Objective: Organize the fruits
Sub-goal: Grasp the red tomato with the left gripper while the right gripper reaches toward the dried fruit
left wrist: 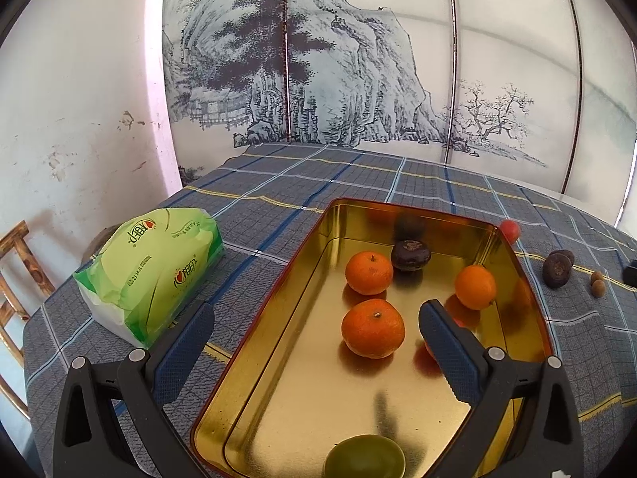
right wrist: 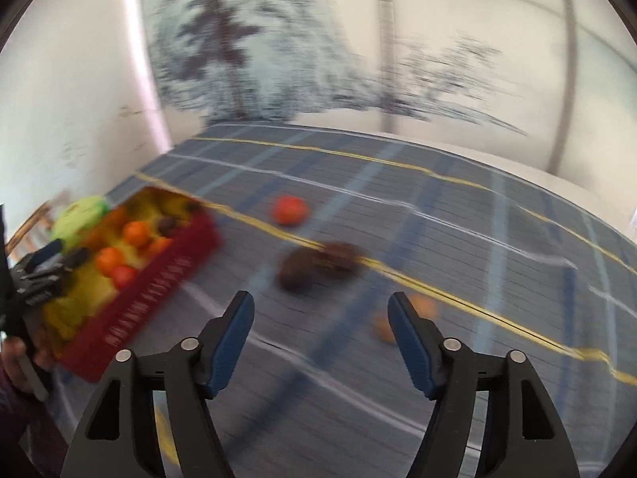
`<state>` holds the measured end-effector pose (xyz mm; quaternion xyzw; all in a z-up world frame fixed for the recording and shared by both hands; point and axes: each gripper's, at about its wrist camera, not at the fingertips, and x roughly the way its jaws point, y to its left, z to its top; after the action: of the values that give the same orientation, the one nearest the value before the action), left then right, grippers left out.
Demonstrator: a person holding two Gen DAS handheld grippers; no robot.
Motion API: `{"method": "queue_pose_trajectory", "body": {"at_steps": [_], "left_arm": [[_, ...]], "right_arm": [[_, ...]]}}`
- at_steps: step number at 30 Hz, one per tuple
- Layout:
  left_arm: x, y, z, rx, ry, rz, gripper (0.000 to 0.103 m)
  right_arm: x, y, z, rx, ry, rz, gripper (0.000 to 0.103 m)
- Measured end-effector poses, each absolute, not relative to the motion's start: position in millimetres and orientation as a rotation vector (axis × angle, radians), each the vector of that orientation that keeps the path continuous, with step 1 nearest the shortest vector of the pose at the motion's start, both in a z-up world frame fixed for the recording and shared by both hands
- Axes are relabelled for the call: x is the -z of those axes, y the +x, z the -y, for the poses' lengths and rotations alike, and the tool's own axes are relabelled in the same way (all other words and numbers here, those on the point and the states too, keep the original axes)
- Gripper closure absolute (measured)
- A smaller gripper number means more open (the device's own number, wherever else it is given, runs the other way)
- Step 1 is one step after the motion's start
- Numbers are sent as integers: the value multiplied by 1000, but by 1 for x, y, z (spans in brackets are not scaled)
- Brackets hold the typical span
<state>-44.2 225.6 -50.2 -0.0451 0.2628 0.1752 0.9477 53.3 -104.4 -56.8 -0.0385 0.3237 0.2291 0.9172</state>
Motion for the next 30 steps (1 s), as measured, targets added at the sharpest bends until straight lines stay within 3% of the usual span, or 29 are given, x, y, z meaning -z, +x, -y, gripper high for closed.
{"method": "queue_pose_trajectory", "body": {"at_steps": [7,13,21,22,23,25,30], "left_arm": [[47,-49,-225,-354,-95,-515,1],[4,-46,-183,-226,36,-476,1],[-38,57,-118,70,62,-662,2],[-35,75,-111,95,55,-706,8],[-33,93,-104,118,54,-745,20],[-22,131,-88,146,97,-827,27],[11,183,-65,152,160,-957,30]], "right_arm": [[78,63,171,-314,-108,-693,27],[91,69,203,-327,11,-725,20],[90,69,215,-379,115,-706,18],[90,69,215,-383,123,-706,18],[90,69,217,-387,134,-705,18],[90,69,219,-393,151,-703,18],[90,69,221,-412,174,-699,18]]}}
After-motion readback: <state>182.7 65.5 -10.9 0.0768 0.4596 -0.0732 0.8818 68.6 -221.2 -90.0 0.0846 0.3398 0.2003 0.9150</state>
